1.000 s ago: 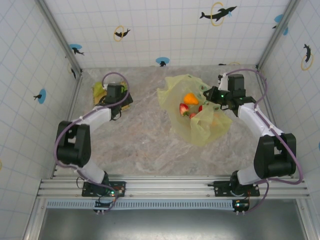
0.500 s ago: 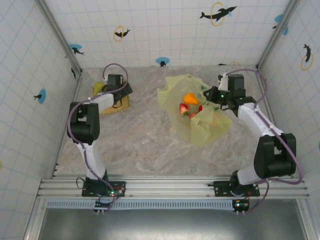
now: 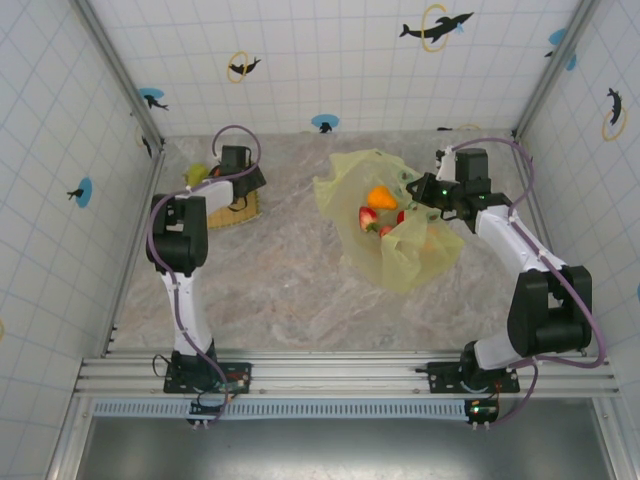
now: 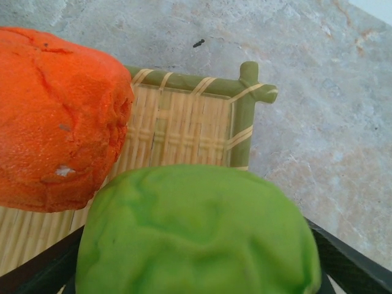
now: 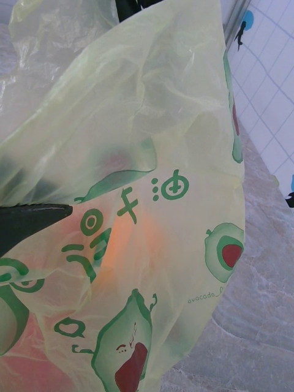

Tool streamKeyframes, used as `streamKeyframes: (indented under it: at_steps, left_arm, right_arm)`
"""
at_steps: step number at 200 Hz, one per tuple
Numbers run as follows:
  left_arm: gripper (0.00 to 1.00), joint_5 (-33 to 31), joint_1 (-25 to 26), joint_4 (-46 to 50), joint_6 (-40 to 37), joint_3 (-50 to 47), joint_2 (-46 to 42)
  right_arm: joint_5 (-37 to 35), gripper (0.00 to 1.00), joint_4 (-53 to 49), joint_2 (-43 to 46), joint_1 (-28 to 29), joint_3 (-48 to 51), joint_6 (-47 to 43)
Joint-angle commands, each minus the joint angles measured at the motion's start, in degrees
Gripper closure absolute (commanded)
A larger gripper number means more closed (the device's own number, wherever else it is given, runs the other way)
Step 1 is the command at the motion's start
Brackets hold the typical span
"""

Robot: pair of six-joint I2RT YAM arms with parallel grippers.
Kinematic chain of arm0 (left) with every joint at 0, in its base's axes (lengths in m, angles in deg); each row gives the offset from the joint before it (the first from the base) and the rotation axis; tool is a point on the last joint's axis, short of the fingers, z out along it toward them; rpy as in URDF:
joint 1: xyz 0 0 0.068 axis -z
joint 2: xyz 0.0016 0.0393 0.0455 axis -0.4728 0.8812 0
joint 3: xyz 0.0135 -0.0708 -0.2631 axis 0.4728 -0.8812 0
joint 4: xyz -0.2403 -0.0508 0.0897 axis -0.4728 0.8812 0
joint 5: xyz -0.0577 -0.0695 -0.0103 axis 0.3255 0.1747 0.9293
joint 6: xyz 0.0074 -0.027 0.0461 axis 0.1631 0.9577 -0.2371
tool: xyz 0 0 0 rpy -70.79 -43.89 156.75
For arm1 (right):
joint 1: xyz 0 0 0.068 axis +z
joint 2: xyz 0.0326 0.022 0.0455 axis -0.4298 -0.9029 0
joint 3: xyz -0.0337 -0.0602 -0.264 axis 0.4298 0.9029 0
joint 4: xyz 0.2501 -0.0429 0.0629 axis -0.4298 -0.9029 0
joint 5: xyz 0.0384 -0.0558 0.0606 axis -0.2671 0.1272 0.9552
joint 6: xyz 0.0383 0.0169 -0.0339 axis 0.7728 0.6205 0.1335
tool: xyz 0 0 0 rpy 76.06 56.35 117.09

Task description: Place the fruits into the plastic bag

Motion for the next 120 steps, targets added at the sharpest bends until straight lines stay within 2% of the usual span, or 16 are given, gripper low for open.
streamKeyframes:
  at_steps: [1,46,82,120]
  left_arm:
    - [0.25,-0.89,-0.67,1.49,-1.21,1.96,1.12]
    - [0.38,-0.9,-0.8,1.44,-1.78,1.32,-0.35]
    - [0.42,0.19,-0.78,0.44,-1.83,-1.85,-4.17]
    - [0.43,4.3,-0.58,-4.18,0.28,-12.12,-13.27]
  right_arm:
    - [0.46,1.0,0.03,0.22,-0.25,0.66,-0.61]
    - [0.5,1.0,-0.19,0.28,-0.25,0.69,-0.66]
    - [0.41,1.0,-0.23,0.4,-0.25,0.72,-0.65]
    - [0.5,1.0,-0.13,0.31,-0.25,0.64,-0.66]
